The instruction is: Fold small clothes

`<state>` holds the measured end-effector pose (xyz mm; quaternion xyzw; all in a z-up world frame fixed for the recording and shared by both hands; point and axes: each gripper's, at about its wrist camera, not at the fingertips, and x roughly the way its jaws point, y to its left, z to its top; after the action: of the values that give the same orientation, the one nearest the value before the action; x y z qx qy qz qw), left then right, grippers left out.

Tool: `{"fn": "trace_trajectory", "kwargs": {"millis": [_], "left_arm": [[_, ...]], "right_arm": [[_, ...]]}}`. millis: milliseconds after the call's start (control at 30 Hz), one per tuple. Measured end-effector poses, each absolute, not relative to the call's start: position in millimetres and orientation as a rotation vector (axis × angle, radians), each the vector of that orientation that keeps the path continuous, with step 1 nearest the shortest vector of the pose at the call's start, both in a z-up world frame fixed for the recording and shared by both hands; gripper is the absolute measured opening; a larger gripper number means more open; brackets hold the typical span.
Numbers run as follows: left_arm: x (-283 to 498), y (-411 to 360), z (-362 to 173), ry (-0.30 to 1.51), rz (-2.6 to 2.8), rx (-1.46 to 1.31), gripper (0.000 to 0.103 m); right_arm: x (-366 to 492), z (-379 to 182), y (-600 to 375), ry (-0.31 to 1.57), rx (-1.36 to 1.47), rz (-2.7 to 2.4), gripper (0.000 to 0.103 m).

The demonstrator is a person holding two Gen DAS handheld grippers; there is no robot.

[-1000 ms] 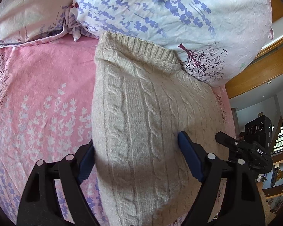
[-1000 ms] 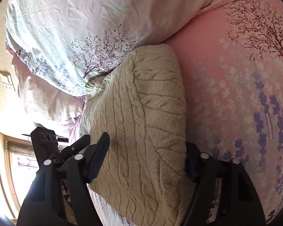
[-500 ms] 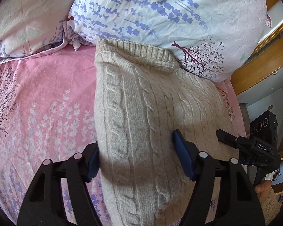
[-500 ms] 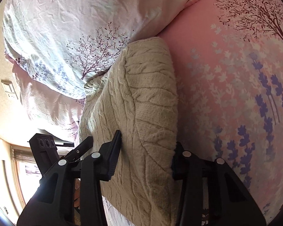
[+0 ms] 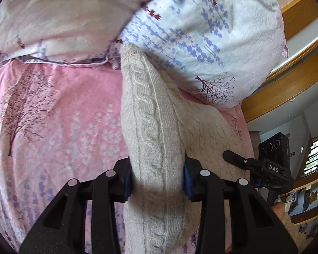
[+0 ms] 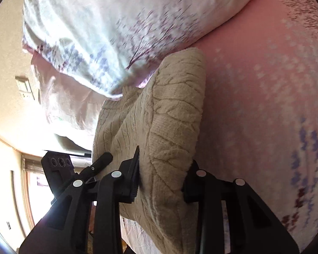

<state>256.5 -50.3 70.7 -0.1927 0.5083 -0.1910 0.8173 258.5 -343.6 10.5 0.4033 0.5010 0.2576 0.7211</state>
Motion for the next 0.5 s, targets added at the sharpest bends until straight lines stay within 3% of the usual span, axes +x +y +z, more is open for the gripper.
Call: {"fn": "trace_trajectory", "kwargs": {"millis": [200, 367, 433, 500], "left_arm": [[233.7, 33.4, 62.1, 1.121, -0.335, -0.406, 0.039], [236.4, 47.5, 38.2, 1.111, -0.241, -0.395, 0.064], [233.2, 42.3, 44.4, 1.087, -0.217, -0.345, 0.065], [228.0, 38.5, 55.9, 1.039, -0.180, -0.281, 0.065]], "right_arm": [[254.2, 4.9, -259.5, 1.156, 0.755, 0.658, 0.031], [256.1, -1.1, -253.3, 1.162, 0.762, 0.586, 0.037], [253.2, 4.8, -259.8, 1.155, 0.745, 0.557, 0.046], [252.8, 14.0, -275.4, 1.097, 0.777, 0.516, 0.048]]}}
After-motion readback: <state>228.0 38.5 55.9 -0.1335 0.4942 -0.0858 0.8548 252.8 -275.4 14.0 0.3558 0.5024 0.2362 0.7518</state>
